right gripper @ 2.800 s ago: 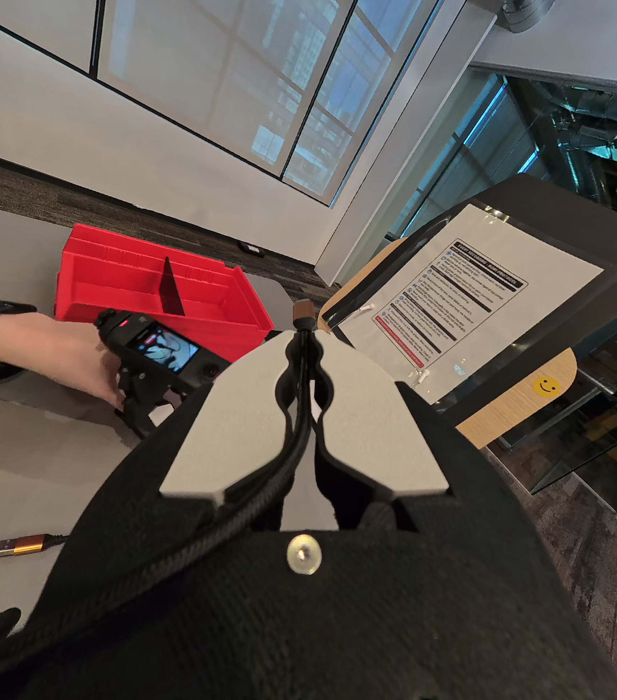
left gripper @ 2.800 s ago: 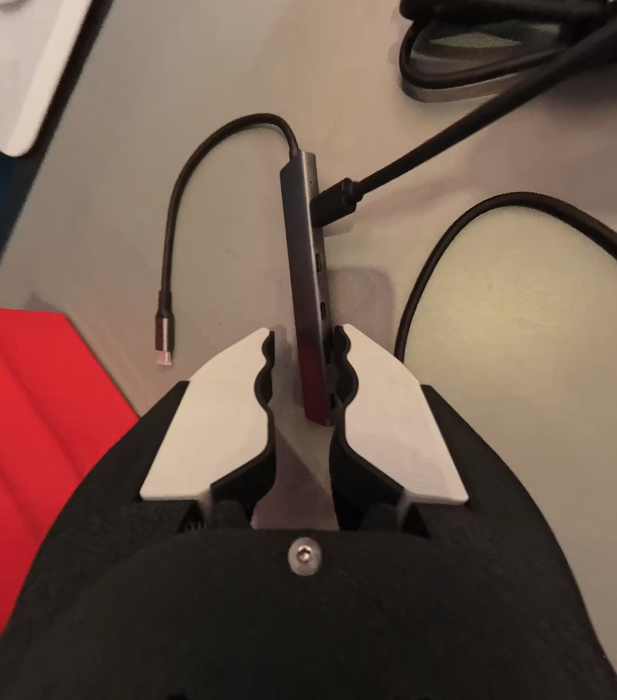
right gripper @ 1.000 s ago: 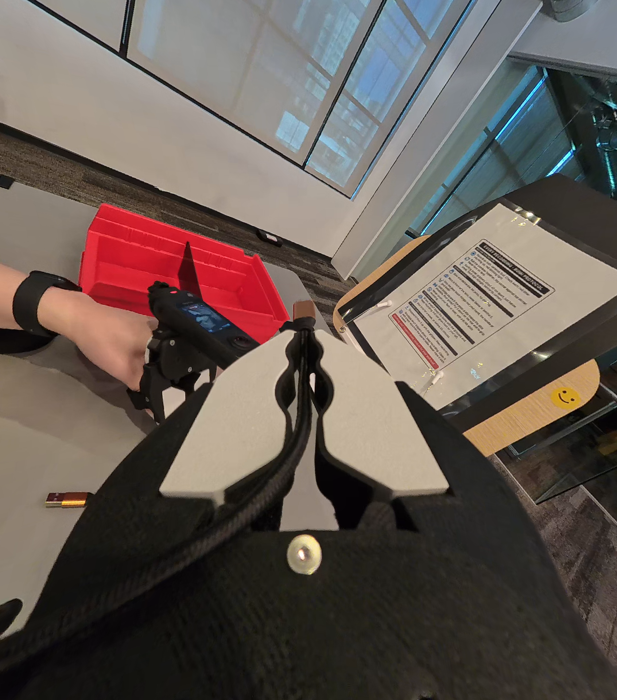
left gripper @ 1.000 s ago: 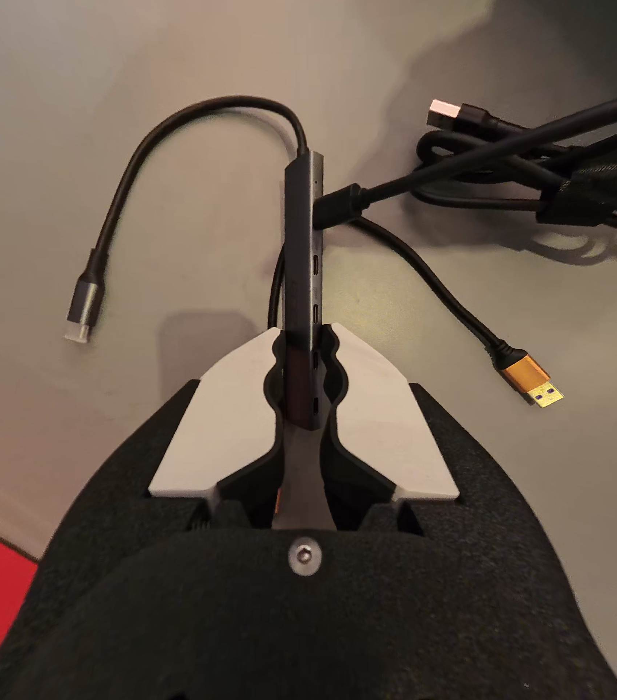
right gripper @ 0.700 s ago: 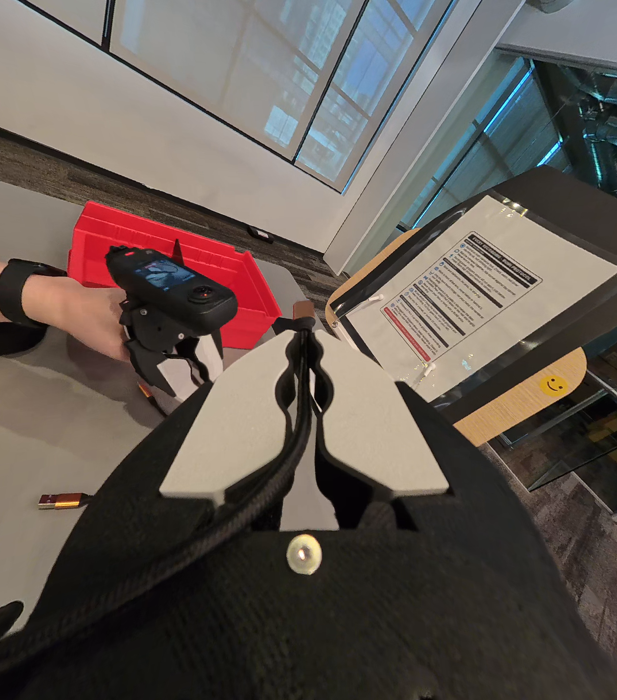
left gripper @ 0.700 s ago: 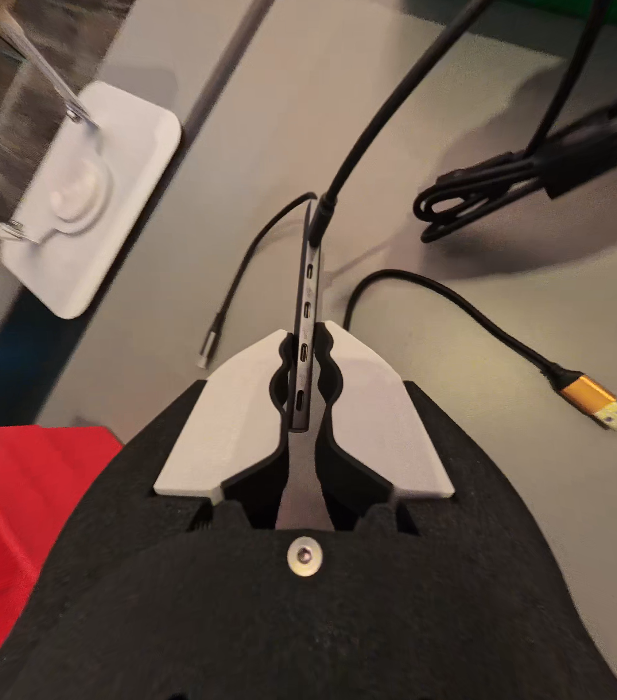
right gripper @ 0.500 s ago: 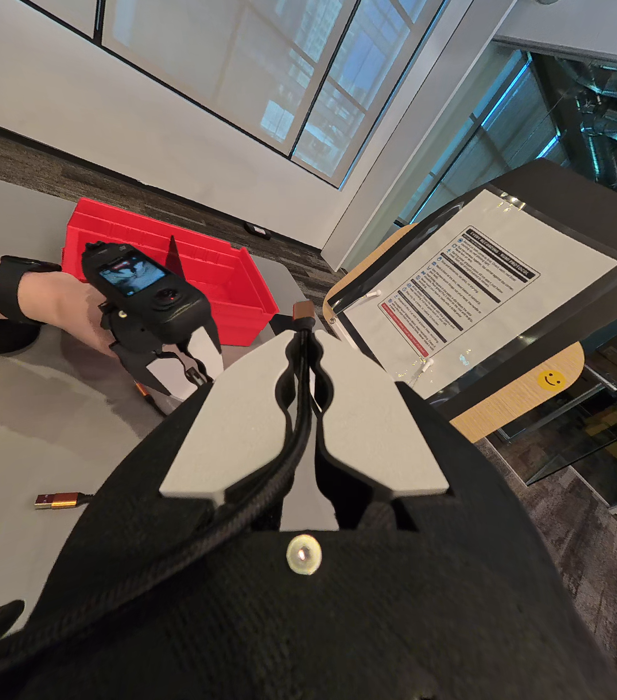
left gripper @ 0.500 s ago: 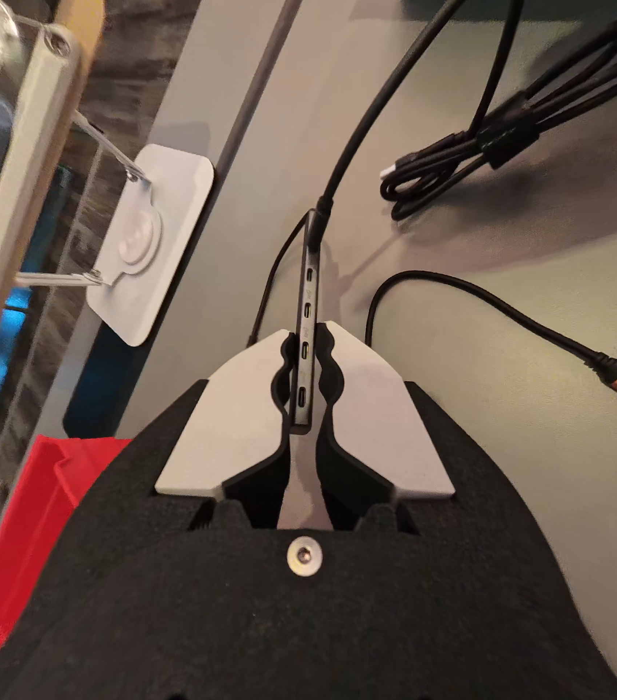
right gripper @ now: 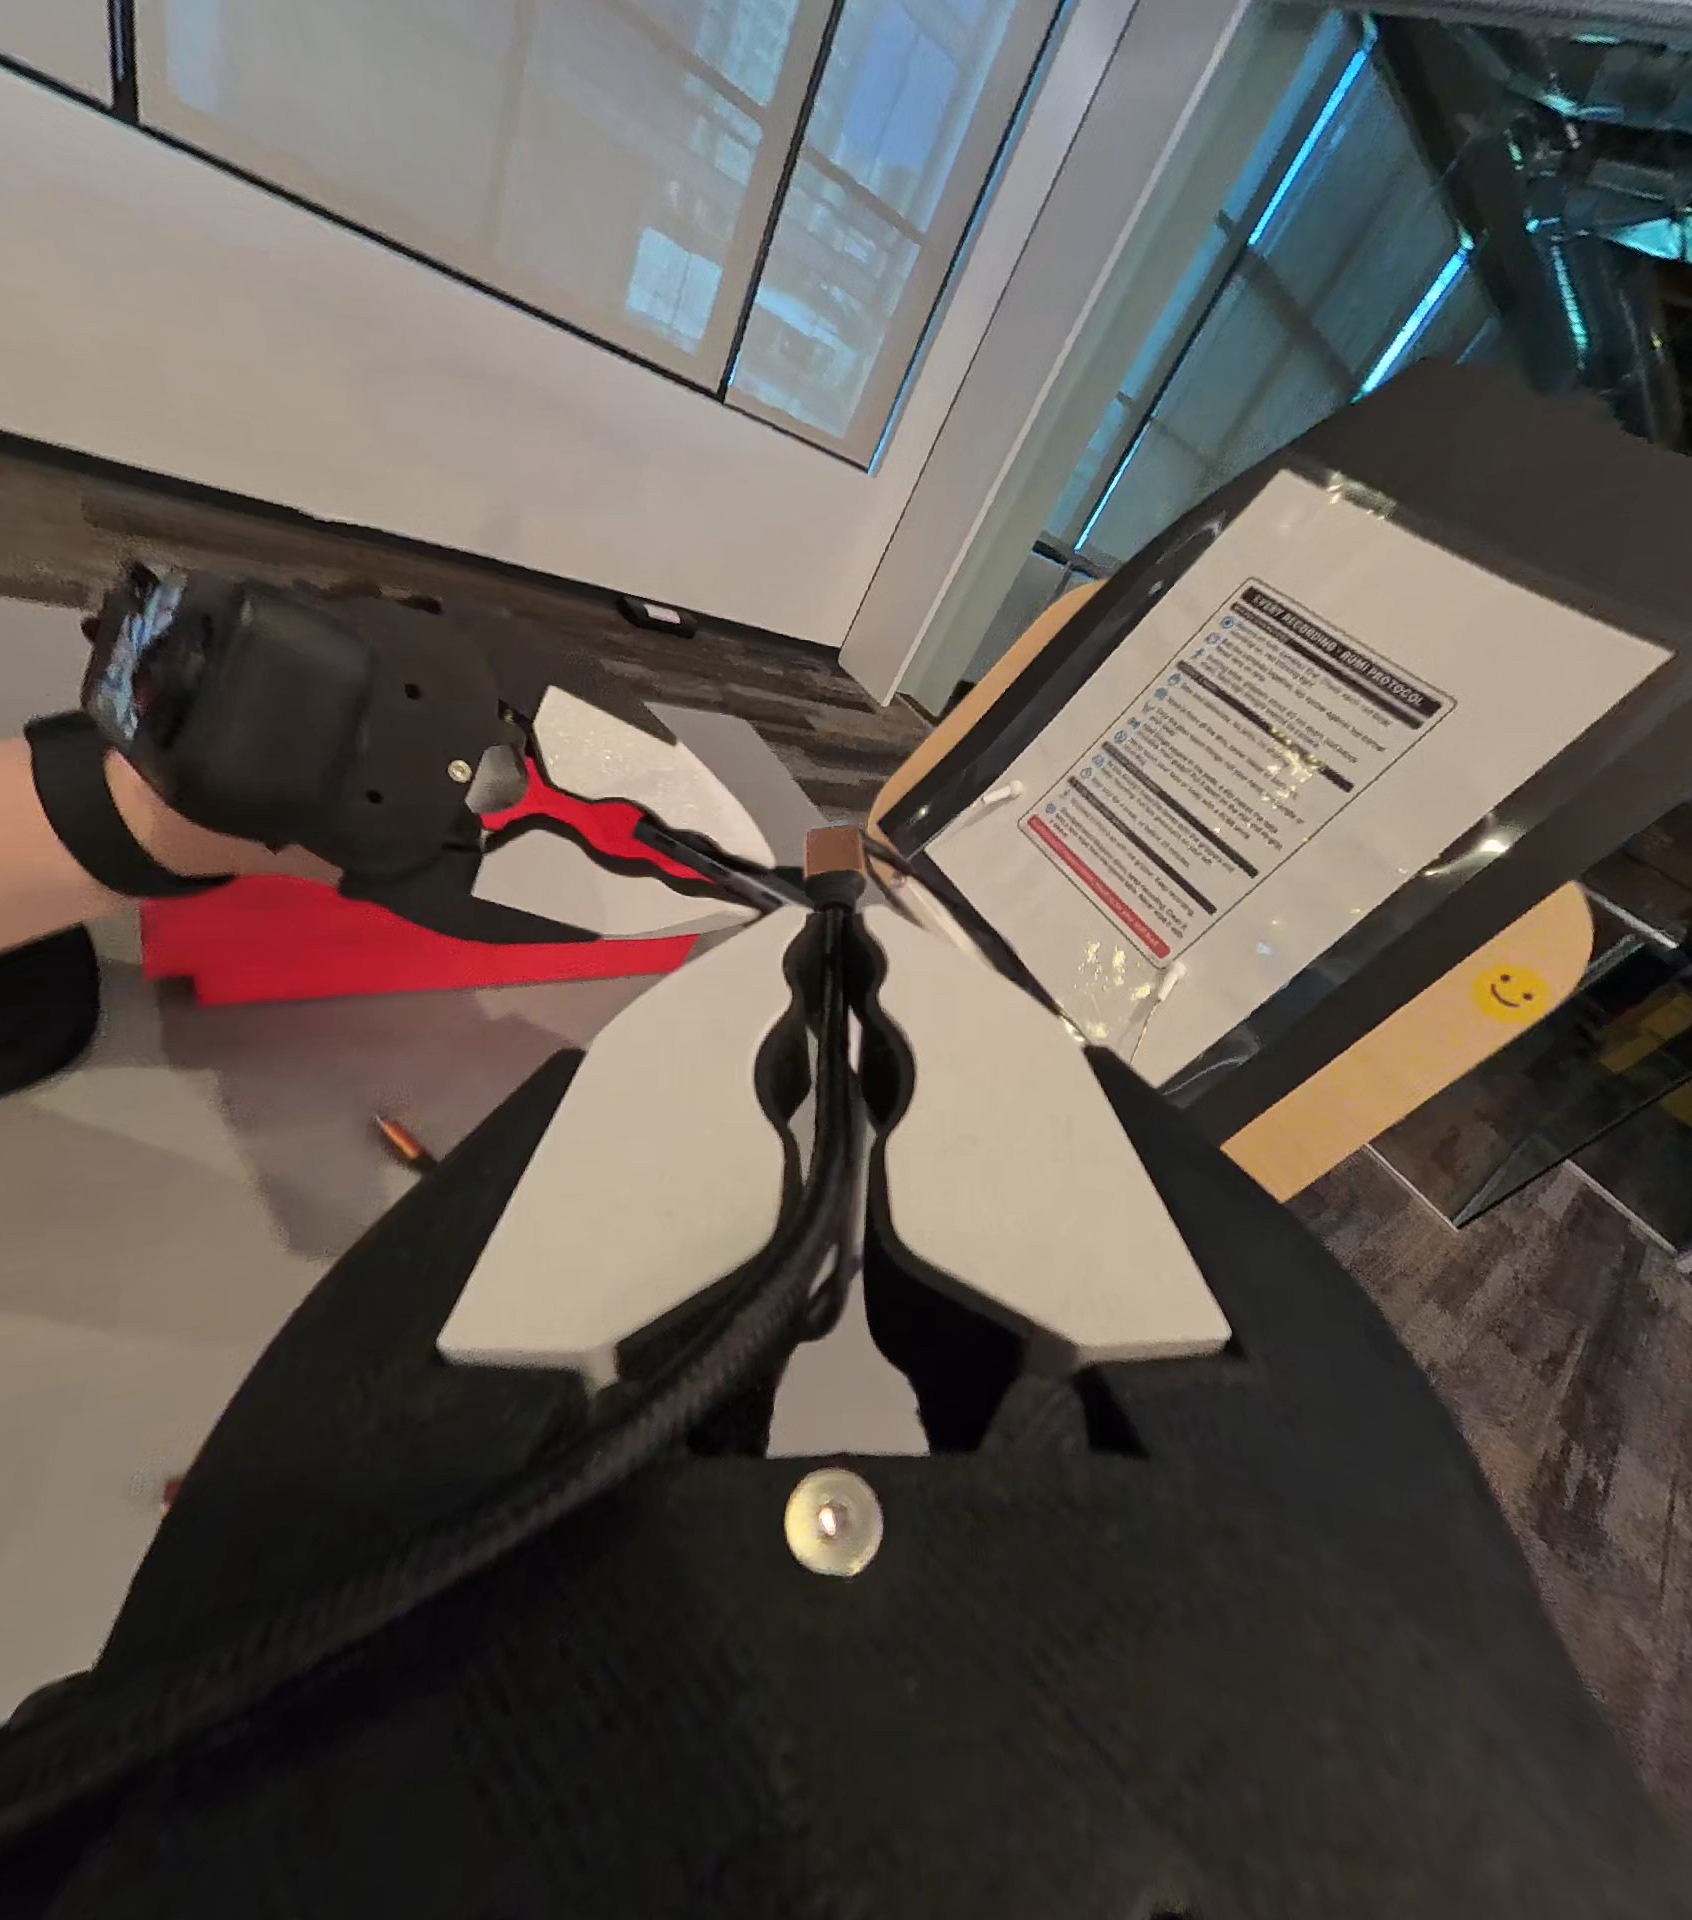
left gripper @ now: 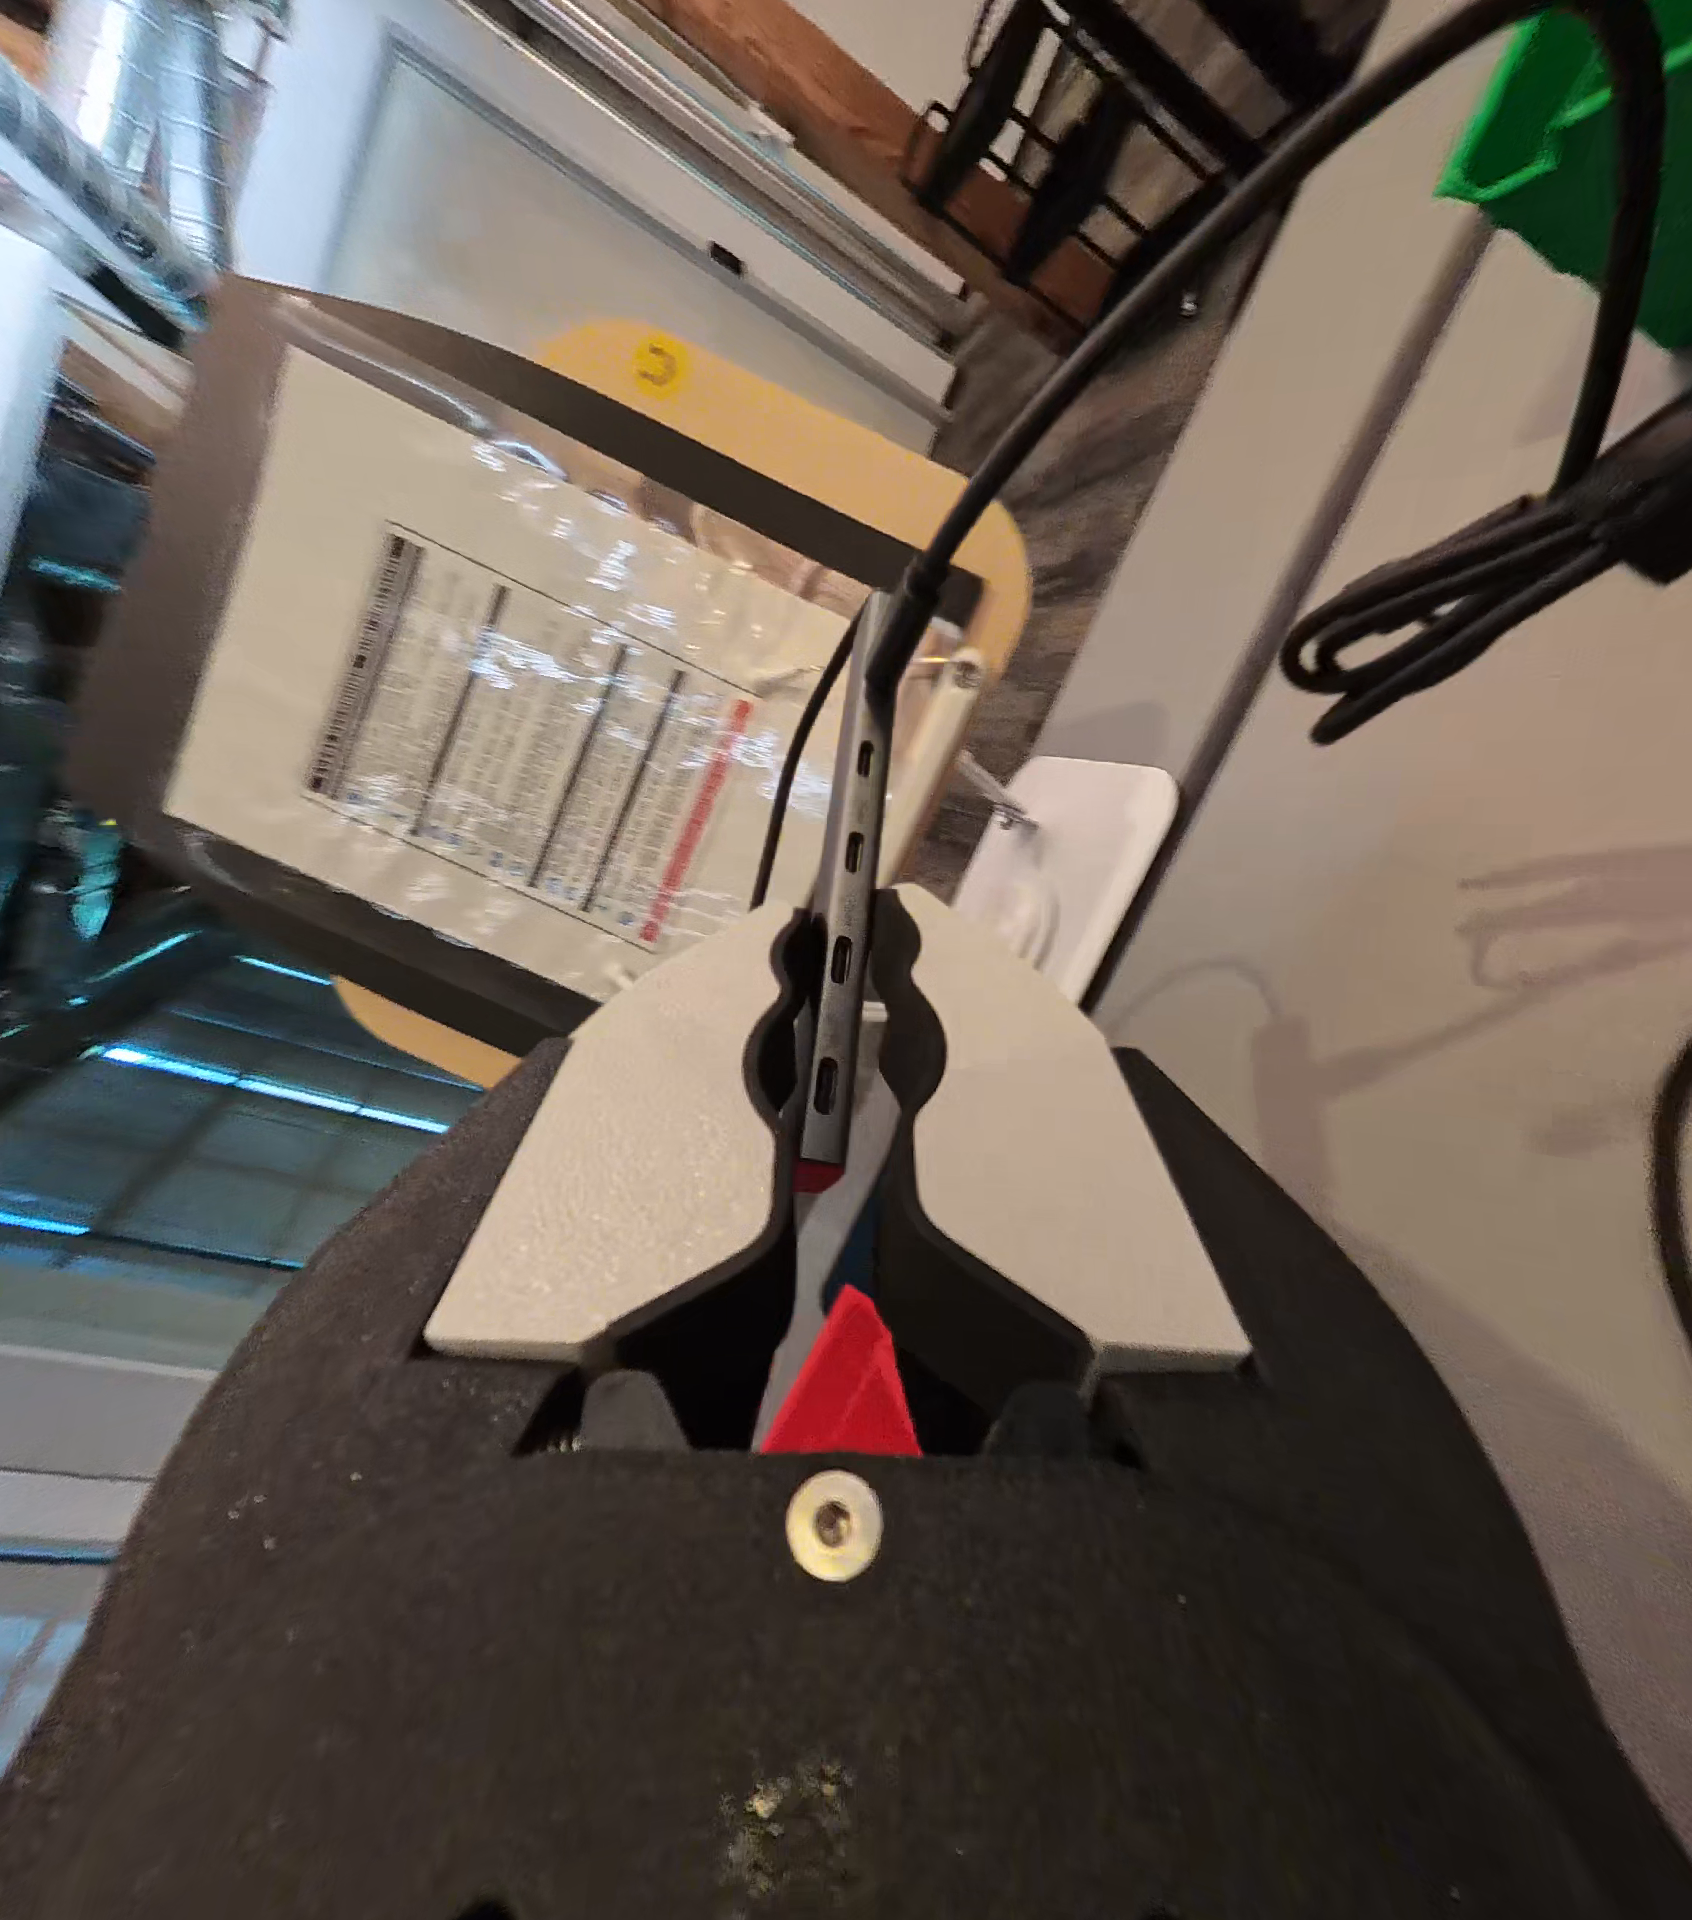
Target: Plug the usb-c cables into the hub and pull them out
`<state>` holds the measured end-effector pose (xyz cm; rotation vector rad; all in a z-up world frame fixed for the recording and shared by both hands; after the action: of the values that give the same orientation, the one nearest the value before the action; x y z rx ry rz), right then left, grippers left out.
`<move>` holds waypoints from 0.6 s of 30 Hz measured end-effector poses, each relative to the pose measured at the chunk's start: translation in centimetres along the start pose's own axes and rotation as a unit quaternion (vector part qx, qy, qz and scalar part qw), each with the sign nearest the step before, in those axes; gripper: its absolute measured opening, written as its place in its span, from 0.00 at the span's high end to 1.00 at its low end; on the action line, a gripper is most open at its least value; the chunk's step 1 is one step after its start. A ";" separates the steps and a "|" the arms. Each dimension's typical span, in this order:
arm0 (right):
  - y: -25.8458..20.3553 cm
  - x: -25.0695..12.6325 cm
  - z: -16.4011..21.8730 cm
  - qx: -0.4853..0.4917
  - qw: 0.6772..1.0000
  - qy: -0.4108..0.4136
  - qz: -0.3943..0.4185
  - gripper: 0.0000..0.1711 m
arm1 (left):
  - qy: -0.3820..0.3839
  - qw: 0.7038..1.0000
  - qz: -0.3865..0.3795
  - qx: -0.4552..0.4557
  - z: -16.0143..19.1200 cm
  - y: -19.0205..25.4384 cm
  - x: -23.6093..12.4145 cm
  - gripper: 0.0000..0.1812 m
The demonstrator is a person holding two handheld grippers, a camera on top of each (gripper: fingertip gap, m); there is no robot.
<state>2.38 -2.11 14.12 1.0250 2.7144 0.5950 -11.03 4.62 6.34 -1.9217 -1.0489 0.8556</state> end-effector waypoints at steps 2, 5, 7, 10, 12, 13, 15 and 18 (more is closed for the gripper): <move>-0.4 0.4 -1.0 0.014 1.000 0.006 0.017 0.97 | 0.016 0.999 -0.039 0.004 -0.4 -1.4 -0.4 0.94; -1.2 1.3 -2.1 0.019 0.999 0.019 0.038 0.98 | 0.044 0.996 -0.075 -0.003 -0.7 -2.4 -1.5 0.94; -1.7 2.1 -2.6 0.015 0.998 0.035 0.051 0.97 | 0.057 0.994 -0.096 -0.001 -0.5 -2.8 -2.4 0.94; -2.4 3.5 -2.6 0.015 0.996 0.051 0.072 0.97 | 0.058 0.992 -0.116 -0.006 -0.2 -3.6 -3.3 0.94; -2.8 4.4 -2.5 0.010 0.994 0.057 0.091 0.97 | 0.064 0.989 -0.133 -0.010 -0.2 -4.3 -3.9 0.94; -3.0 4.8 -2.5 0.005 0.993 0.058 0.099 0.97 | 0.066 0.988 -0.140 -0.010 -0.2 -4.6 -4.2 0.94; -3.7 5.4 -2.6 0.000 0.992 0.064 0.111 0.97 | 0.069 0.984 -0.163 -0.007 -0.1 -5.3 -5.0 0.94; -4.6 6.0 -3.0 -0.013 0.988 0.082 0.132 0.97 | 0.074 0.981 -0.181 -0.002 -0.3 -5.9 -5.7 0.94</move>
<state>-5.74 -2.21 14.70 1.4014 2.7188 0.7875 -15.45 1.64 12.61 -1.6949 -1.2573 0.4981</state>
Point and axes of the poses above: each gripper's, where its closed fingertips meet, x out along the fingers, z out of its underside, y = z × x across the jaws, the point moved 4 cm from there along -x, back along the fingers, and after that the axes turned 4 degrees about z, right-handed, at the moved point
